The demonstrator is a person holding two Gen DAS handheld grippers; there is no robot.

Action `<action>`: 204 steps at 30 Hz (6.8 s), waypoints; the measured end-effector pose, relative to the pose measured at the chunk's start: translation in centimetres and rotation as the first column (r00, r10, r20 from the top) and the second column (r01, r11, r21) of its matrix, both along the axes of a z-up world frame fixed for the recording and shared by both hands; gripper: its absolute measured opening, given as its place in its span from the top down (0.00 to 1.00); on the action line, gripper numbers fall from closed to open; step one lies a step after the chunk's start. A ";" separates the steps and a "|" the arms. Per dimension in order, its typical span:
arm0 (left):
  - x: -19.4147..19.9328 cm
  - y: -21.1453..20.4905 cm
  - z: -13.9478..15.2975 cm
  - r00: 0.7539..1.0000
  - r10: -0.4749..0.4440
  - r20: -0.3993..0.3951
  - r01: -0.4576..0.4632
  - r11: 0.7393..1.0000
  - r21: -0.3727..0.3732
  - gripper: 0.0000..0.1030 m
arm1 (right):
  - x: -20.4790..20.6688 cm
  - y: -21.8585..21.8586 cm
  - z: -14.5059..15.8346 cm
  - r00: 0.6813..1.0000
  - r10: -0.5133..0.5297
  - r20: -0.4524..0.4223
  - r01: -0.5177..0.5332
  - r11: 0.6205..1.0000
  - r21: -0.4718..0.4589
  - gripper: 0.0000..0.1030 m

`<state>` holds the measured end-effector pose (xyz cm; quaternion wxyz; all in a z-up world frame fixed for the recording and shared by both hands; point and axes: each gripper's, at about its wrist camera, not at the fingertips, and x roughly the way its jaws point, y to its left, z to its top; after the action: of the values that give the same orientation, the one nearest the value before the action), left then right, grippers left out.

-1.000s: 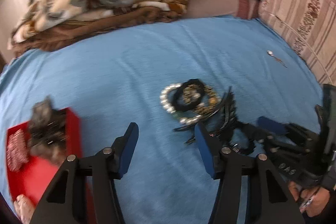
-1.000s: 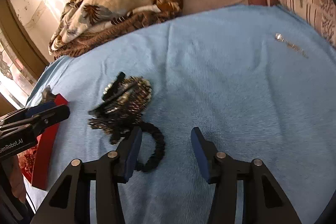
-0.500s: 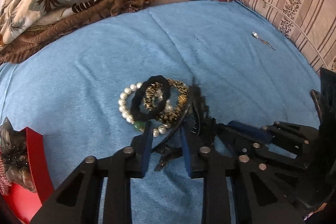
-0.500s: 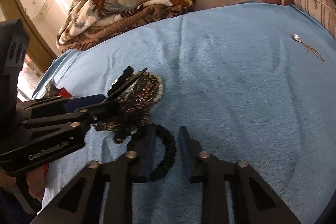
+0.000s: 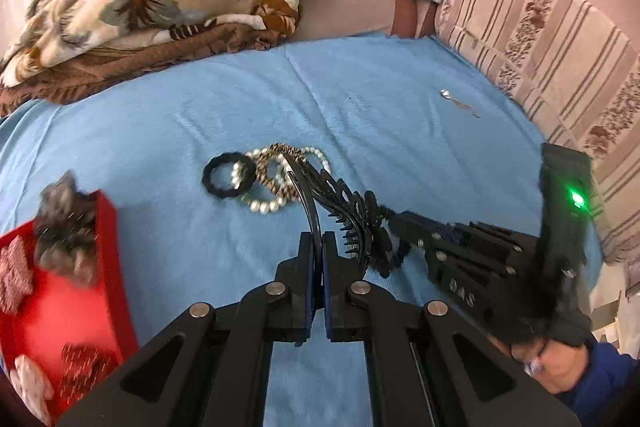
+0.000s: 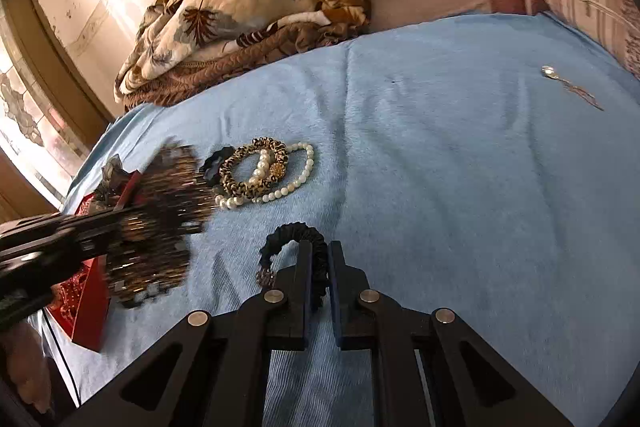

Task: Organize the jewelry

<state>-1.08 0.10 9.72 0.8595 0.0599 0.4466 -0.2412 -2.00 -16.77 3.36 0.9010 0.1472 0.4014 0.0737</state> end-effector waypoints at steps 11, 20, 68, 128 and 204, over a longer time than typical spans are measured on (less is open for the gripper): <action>-5.9 9.3 2.6 0.986 0.160 0.055 -0.161 0.987 0.000 0.97 | -6.3 1.8 1.0 0.999 -0.044 -0.033 0.045 0.998 0.054 0.92; -8.8 19.7 2.5 0.924 0.379 0.052 -0.378 0.925 -0.028 0.96 | -8.7 5.7 4.2 1.000 0.025 -0.004 -0.025 1.000 -0.004 0.92; 0.4 34.6 -3.1 0.829 0.559 0.017 -0.555 0.826 -0.095 0.95 | 11.4 38.4 3.3 0.903 0.422 -0.080 -0.428 0.874 -0.228 0.90; 2.8 11.2 0.0 0.953 0.287 -0.100 -0.299 0.943 -0.145 0.54 | 3.4 10.0 2.1 0.991 0.131 -0.021 -0.132 0.969 -0.207 0.52; -12.6 15.8 3.1 0.902 0.397 0.172 -0.404 0.915 0.007 0.92 | -13.5 13.7 6.3 0.995 0.097 0.001 -0.095 0.981 -0.171 0.92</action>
<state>-13.66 15.88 12.86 0.9235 0.0050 0.3810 -0.0440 -15.52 -3.08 9.66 0.9075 0.0495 0.4088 0.0832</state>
